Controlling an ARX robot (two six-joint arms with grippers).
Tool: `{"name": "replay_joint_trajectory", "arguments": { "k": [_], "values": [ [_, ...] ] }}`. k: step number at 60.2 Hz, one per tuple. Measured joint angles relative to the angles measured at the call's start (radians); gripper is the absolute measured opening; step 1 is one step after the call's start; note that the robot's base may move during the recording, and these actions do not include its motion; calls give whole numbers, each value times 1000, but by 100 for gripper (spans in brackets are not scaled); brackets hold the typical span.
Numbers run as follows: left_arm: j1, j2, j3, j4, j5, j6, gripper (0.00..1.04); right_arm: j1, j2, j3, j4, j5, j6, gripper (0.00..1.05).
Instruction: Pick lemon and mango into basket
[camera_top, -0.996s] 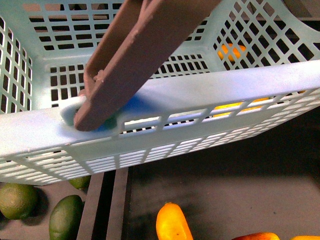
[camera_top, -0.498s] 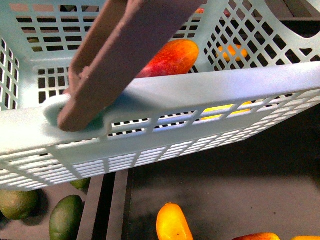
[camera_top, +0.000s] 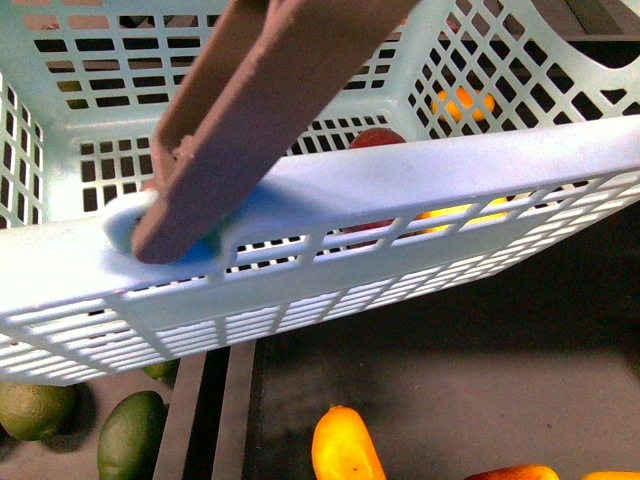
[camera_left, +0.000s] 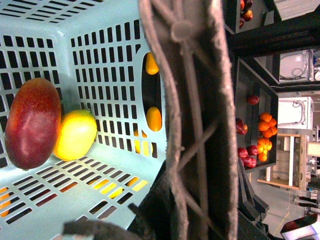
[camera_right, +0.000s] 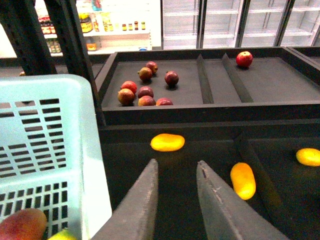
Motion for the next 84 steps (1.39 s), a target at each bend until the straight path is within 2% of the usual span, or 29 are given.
{"name": "replay_joint_trajectory", "arguments": {
  "k": [4,16,21,27,57,64,84],
  "values": [
    [0,0,0,0,0,0,6,-13,-30,-31,0,-14,-8,2],
    [0,0,0,0,-2,-4,6,-49,-119,-105,-11,-47,-8,2],
    [0,0,0,0,-1,-4,6,-104,-160,-130,-27,-124,-8,2],
    [0,0,0,0,0,-4,6,-137,-201,-154,-44,-130,-8,2],
    [0,0,0,0,-1,-4,6,-140,-412,-227,-182,-135,-8,2],
    [0,0,0,0,0,-3,6,-140,-442,-246,-171,-135,-8,2],
    [0,0,0,0,-1,-3,6,-140,-563,-246,-286,-137,-8,2]
  ]
}}
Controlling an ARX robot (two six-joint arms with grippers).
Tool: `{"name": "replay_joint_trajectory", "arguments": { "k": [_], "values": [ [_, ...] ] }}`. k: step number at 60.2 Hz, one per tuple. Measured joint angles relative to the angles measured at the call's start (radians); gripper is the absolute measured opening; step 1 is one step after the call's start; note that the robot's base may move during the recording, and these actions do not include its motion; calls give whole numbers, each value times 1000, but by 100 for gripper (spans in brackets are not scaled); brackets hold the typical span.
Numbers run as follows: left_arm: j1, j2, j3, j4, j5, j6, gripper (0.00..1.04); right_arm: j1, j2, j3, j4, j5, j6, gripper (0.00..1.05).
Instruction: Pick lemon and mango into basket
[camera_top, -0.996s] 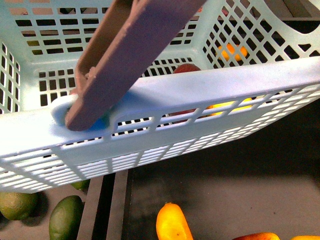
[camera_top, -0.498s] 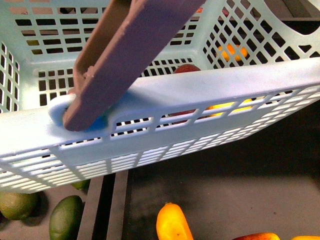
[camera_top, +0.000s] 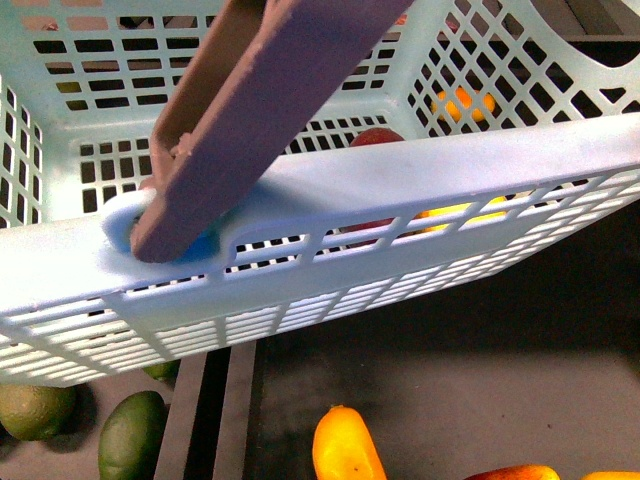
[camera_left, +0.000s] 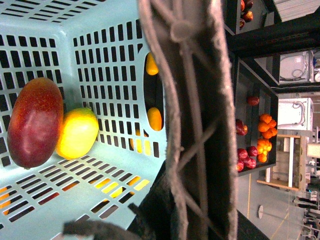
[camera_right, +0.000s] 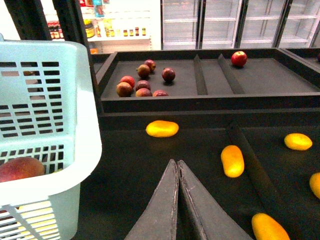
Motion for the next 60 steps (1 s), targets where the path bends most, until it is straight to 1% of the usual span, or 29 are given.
{"name": "replay_joint_trajectory", "arguments": {
  "k": [22,27,29,42,60],
  "values": [
    [0,0,0,0,0,0,6,0,-100,0,-100,0,0,2],
    [0,0,0,0,1,0,6,0,-206,0,-240,1,0,2],
    [0,0,0,0,0,0,6,0,-236,0,-259,1,0,2],
    [0,0,0,0,0,1,6,0,-262,0,-269,0,-2,3],
    [0,0,0,0,0,0,6,0,-263,0,-269,0,-2,51]
  ]
}}
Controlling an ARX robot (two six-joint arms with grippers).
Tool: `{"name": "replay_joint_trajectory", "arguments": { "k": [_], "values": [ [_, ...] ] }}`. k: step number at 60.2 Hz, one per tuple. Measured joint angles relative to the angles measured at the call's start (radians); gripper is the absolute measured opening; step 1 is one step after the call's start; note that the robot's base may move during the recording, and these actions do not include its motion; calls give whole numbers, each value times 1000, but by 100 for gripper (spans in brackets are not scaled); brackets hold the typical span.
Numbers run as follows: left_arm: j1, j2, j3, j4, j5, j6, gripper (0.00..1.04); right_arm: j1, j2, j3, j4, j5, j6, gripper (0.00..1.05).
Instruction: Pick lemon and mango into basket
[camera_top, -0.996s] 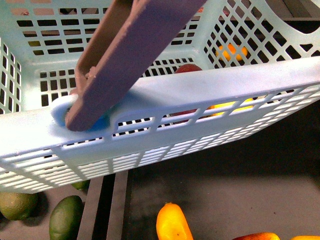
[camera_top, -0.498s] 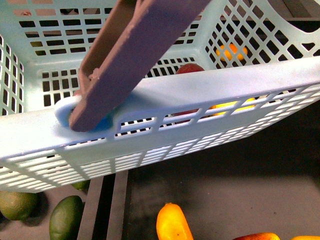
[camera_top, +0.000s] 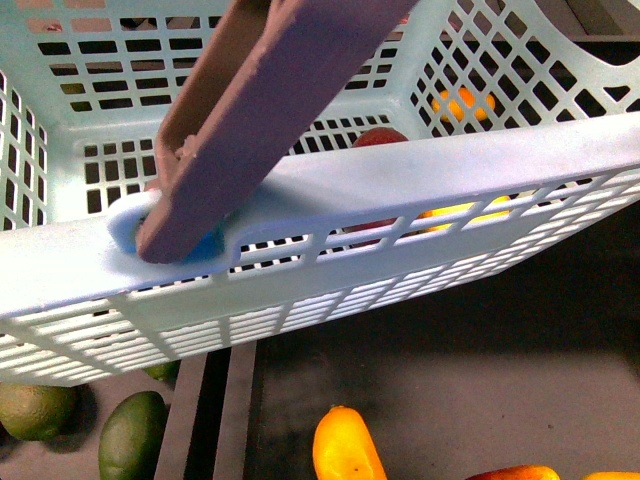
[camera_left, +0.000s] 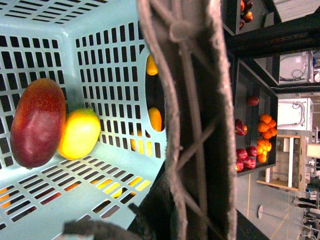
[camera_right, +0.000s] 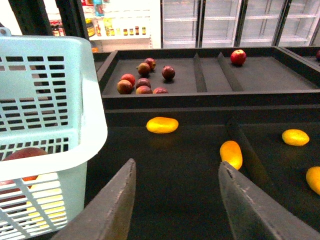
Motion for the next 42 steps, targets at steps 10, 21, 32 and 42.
{"name": "replay_joint_trajectory", "arguments": {
  "k": [10,21,32,42],
  "values": [
    [0,0,0,0,-1,0,6,0,0,0,0,2,0,79],
    [-3,0,0,0,4,18,6,0,-1,0,-2,2,0,96],
    [-1,0,0,0,-3,21,6,0,-2,0,-2,2,0,96],
    [-2,0,0,0,-3,22,6,0,-2,0,-2,2,0,96]
  ]
}}
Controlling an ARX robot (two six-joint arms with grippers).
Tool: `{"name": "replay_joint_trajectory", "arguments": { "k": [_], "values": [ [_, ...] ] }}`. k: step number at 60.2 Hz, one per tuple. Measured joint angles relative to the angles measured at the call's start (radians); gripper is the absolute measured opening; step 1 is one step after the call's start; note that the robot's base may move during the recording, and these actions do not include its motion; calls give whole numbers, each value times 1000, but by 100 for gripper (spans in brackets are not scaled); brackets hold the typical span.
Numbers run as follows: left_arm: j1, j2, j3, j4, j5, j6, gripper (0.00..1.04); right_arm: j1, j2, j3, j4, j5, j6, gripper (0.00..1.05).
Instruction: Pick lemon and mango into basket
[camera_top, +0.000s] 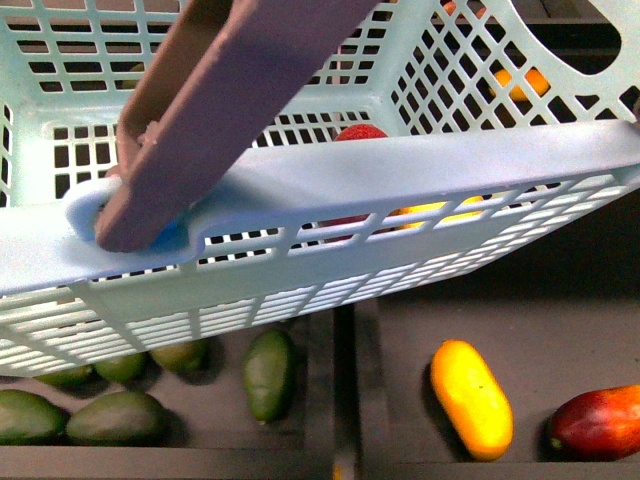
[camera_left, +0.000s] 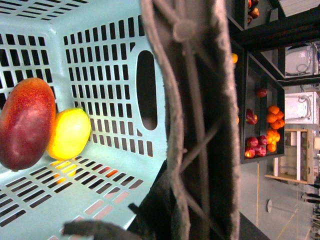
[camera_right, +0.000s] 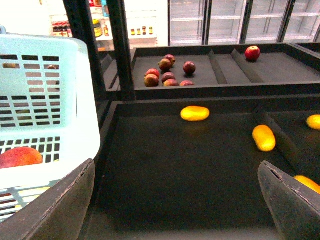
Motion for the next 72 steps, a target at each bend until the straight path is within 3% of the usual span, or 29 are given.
{"name": "replay_joint_trajectory", "arguments": {
  "k": [72],
  "values": [
    [18,0,-1,0,-6,-2,6,-3,-2,0,0,-11,0,96]
  ]
}}
